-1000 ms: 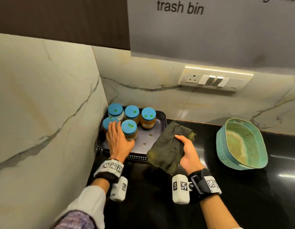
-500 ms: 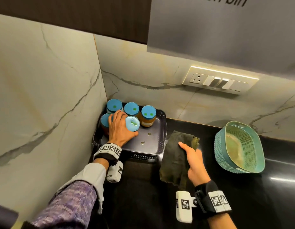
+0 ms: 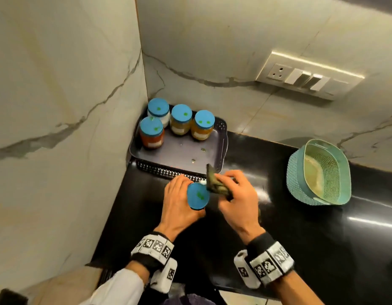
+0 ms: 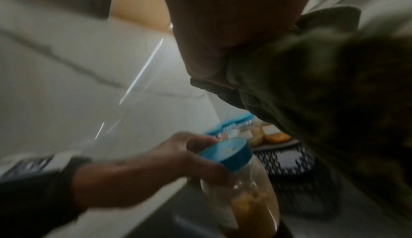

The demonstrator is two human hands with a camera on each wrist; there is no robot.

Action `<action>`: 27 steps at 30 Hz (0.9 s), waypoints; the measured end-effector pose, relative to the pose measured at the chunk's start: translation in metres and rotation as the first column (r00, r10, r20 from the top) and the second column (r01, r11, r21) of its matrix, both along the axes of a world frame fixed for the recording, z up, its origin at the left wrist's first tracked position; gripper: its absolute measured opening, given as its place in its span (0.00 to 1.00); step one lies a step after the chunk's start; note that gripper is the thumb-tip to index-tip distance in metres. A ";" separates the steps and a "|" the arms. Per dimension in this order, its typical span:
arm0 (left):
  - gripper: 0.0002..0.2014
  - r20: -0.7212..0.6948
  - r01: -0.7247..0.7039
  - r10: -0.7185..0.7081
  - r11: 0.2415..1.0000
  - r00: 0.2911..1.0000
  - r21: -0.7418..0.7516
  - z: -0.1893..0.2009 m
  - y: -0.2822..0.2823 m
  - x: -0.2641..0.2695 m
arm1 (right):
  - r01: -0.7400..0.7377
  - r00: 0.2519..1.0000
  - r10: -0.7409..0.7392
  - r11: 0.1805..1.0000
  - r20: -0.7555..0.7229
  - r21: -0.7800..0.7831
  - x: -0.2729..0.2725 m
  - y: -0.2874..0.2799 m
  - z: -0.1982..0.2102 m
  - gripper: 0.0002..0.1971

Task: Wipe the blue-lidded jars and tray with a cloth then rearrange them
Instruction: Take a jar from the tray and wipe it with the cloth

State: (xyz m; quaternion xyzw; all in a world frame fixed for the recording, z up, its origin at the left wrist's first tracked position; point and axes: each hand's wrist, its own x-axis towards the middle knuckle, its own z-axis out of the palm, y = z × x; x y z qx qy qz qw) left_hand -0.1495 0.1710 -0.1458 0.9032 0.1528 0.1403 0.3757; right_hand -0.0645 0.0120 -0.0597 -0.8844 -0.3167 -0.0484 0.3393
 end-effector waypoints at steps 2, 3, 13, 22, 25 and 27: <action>0.36 -0.034 0.006 -0.009 0.997 0.999 -0.071 -0.015 -0.006 -0.008 | -0.128 0.991 0.133 0.983 0.025 -0.131 -0.009 0.001 -0.022 0.28; 0.40 -0.042 0.009 -0.013 0.996 0.999 -0.094 -0.023 -0.006 -0.010 | -0.207 0.977 0.214 0.959 0.021 -0.192 -0.012 0.003 -0.030 0.28; 0.50 0.105 0.113 -0.074 0.894 0.992 -0.434 -0.058 0.003 -0.008 | -0.562 0.825 0.492 0.765 -0.279 -0.314 0.005 0.024 -0.031 0.20; 0.49 0.200 0.161 -0.061 0.829 0.978 -0.536 -0.055 0.001 -0.011 | -0.605 0.767 0.474 0.759 -0.432 -0.241 0.027 0.053 -0.034 0.08; 0.46 0.172 0.123 -0.028 0.811 0.985 -0.572 -0.062 0.000 -0.011 | -0.596 0.774 0.458 0.760 -0.437 -0.260 0.024 0.055 -0.035 0.12; 0.40 0.168 0.114 -0.015 0.795 0.986 -0.596 -0.063 0.000 -0.010 | -0.585 0.785 0.445 0.761 -0.431 -0.279 0.023 0.056 -0.031 0.13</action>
